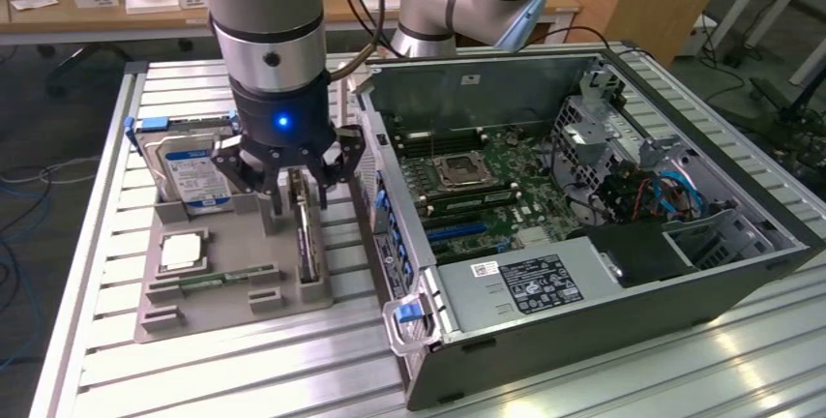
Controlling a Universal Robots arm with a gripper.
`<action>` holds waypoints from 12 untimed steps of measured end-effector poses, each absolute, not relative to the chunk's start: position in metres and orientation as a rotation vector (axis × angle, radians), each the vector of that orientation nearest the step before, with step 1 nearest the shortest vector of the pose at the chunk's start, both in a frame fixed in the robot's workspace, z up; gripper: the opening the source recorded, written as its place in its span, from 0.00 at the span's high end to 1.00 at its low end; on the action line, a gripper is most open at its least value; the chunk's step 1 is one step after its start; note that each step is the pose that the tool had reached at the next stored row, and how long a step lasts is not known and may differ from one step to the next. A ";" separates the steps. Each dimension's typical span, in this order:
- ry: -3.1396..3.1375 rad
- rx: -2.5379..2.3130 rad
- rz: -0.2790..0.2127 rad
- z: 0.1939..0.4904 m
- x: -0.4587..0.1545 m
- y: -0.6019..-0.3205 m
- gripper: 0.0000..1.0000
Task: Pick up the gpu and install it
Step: 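Pick up the gpu and move the gpu toward the slot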
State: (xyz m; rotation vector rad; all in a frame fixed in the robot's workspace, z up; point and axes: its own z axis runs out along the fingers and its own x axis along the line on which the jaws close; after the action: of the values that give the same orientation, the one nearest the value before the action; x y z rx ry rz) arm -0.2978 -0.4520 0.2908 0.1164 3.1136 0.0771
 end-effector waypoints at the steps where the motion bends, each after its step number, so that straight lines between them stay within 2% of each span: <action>1: 3.114 0.116 0.077 0.290 -0.298 -0.452 0.47; 12: 3.114 0.116 0.078 0.287 -0.298 -0.451 0.47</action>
State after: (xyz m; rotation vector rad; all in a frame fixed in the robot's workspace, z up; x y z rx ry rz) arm -0.2977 -0.4513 0.2873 0.1163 3.1136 0.0776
